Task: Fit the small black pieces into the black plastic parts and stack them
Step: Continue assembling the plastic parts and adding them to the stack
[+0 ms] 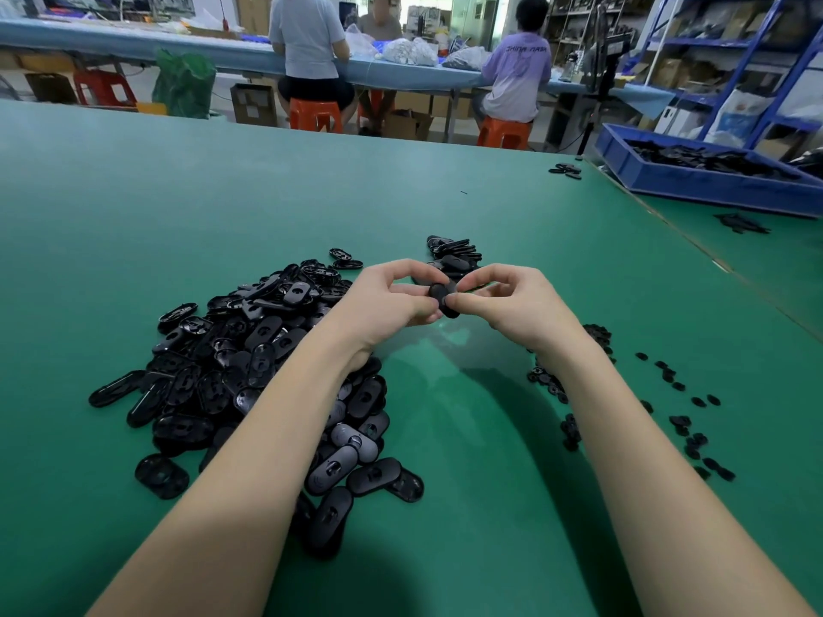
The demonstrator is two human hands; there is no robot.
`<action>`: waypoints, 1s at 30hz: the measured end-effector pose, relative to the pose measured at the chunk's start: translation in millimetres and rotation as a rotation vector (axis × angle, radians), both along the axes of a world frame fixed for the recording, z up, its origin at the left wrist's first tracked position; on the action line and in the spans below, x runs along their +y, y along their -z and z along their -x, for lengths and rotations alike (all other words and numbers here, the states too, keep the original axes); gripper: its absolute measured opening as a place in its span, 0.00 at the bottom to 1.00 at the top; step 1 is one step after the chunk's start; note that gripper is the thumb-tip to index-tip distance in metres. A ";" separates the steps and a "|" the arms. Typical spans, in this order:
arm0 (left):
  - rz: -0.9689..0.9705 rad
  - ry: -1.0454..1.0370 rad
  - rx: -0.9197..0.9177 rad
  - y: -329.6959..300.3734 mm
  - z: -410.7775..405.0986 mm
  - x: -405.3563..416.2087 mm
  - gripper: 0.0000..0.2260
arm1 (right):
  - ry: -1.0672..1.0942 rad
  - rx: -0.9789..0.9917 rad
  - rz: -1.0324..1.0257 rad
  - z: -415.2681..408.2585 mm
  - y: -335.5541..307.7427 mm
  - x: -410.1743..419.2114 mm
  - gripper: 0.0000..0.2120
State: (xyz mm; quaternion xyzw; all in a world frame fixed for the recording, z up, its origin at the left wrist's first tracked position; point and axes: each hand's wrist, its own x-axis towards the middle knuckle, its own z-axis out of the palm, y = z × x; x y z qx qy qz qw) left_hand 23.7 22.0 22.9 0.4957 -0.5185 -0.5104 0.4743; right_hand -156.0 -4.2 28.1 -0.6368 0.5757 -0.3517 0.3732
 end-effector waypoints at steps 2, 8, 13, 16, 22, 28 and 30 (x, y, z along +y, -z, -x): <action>-0.037 -0.001 0.078 -1.9 0.6 -0.4 0.14 | -0.012 -0.018 0.015 0.9 1.8 0.3 0.12; -0.110 -0.032 0.170 -2.5 3.3 -1.1 0.10 | -0.097 -0.082 0.002 0.1 1.4 4.2 0.09; -0.122 -0.053 0.172 -0.3 2.2 -1.3 0.12 | -0.105 -0.078 0.007 -1.4 1.6 3.6 0.06; -0.095 -0.048 0.136 -0.7 2.7 0.1 0.10 | -0.082 -0.063 0.008 -3.3 3.3 1.4 0.04; -0.050 -0.049 0.034 1.6 3.5 1.8 0.09 | -0.032 -0.028 0.024 -5.1 6.4 -0.4 0.04; -0.051 -0.074 -0.010 3.0 9.7 1.3 0.08 | -0.017 -0.010 0.026 -4.6 8.9 -1.7 0.05; -0.050 -0.100 -0.021 3.7 12.6 1.1 0.08 | -0.004 0.007 0.039 -4.0 9.6 -2.0 0.05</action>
